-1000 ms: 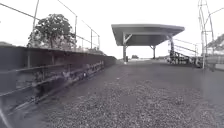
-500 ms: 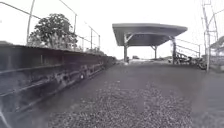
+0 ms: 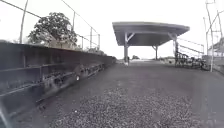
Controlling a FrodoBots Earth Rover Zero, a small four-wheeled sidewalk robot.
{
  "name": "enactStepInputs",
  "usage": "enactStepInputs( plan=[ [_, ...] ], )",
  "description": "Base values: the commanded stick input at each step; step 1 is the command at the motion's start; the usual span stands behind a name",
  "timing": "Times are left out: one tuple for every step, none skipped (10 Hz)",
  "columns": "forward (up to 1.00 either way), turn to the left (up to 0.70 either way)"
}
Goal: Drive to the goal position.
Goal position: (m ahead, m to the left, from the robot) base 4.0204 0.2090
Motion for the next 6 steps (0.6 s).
enactStepInputs(
  plan=[
    [0.70, 0.00],
    [0.70, 0.00],
    [0.70, 0.00],
    [0.70, 0.00],
    [0.70, 0.00],
    [0.70, 0.00]
  ],
)
